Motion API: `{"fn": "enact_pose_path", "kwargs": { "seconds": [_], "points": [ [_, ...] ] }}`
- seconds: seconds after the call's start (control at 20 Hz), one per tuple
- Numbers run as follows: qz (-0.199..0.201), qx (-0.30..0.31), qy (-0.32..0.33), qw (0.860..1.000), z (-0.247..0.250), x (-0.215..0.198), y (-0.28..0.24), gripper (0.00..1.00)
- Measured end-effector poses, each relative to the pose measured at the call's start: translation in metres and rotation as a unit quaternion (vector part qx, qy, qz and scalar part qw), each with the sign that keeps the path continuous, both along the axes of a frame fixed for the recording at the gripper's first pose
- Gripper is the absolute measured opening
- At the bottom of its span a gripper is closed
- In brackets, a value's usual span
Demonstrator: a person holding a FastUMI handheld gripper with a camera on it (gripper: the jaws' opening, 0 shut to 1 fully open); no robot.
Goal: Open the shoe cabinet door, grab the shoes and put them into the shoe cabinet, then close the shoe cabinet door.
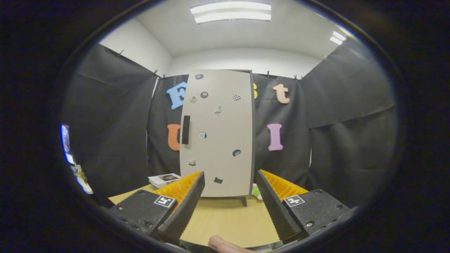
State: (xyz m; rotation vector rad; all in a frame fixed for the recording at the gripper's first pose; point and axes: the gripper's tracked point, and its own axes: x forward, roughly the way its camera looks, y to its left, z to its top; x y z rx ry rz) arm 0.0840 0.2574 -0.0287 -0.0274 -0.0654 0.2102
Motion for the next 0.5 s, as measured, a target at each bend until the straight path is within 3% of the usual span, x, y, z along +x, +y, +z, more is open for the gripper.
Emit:
{"fn": "enact_pose_path", "kwargs": {
  "seconds": [0.25,0.5],
  "points": [
    [0.014,-0.003,-0.002,1.0,-0.003,-0.007,0.009,0.97],
    [0.002,-0.017,-0.011,1.0,0.005,-0.017,0.004,0.97]
  ]
}}
